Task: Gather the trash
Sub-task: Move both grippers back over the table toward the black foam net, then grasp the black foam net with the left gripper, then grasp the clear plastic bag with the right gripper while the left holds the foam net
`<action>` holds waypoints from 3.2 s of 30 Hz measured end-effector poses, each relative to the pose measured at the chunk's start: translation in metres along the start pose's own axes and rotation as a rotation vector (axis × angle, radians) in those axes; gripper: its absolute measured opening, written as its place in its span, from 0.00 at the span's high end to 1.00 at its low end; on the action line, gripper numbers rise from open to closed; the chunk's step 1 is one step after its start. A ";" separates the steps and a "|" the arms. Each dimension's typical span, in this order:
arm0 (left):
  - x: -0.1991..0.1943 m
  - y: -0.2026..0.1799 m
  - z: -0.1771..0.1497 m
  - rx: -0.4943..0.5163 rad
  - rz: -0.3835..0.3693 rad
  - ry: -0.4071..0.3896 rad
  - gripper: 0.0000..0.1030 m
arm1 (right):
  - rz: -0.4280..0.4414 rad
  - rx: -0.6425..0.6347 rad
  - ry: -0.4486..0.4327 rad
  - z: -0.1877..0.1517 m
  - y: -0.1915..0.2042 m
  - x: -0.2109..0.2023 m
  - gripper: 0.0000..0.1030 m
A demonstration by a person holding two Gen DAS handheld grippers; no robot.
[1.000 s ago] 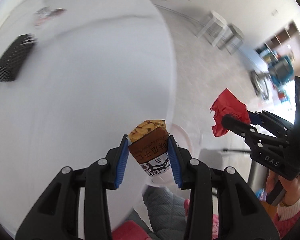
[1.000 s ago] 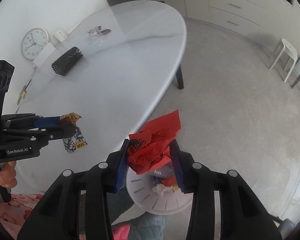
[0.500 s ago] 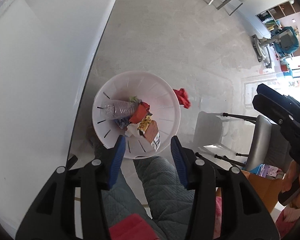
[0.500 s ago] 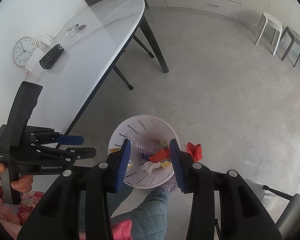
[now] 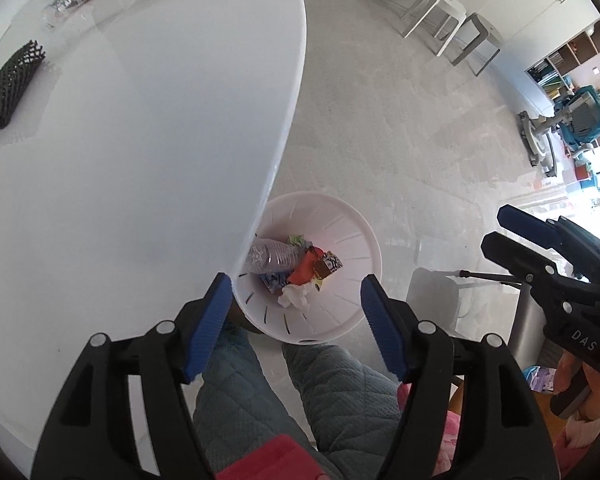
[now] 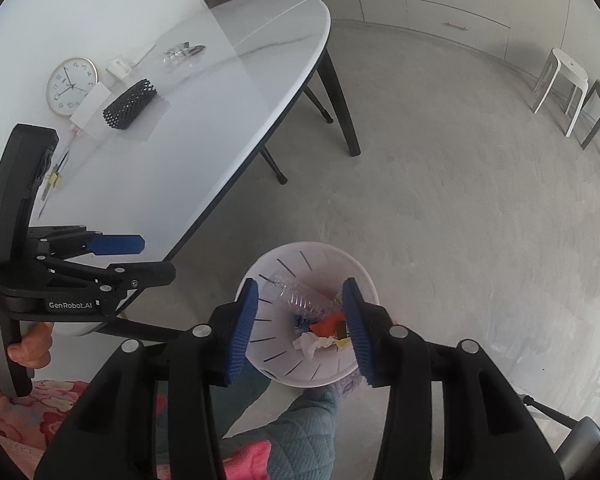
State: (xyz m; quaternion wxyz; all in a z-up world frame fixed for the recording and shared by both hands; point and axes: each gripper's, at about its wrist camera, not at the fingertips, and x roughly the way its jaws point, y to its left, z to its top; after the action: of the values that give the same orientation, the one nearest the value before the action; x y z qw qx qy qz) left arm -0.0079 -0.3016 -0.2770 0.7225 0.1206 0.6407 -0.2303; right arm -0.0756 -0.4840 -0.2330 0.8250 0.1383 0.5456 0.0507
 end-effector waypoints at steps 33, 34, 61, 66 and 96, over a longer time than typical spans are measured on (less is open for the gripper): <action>-0.135 0.347 0.057 -0.391 0.224 -0.348 0.08 | 0.031 -0.267 -0.096 0.218 0.256 0.078 0.02; -0.132 0.350 0.063 -0.381 0.219 -0.346 0.08 | 0.031 -0.266 -0.095 0.223 0.260 0.082 0.02; -0.028 0.354 0.179 -0.118 0.215 -0.212 0.41 | -0.083 -0.192 -0.033 0.249 0.257 0.122 0.02; -0.026 0.364 0.177 -0.155 0.212 -0.196 0.88 | -0.081 -0.197 -0.037 0.249 0.257 0.121 0.02; -0.081 0.415 0.068 -0.476 0.113 -0.274 0.89 | -0.083 -0.679 0.107 0.409 0.342 0.274 0.02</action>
State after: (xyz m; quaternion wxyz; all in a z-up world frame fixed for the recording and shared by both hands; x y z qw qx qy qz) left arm 0.2477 0.0398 -0.2371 0.8220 -0.0490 0.5654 -0.0469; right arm 0.4313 -0.1630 -0.2291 0.7956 -0.1693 0.5451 0.2031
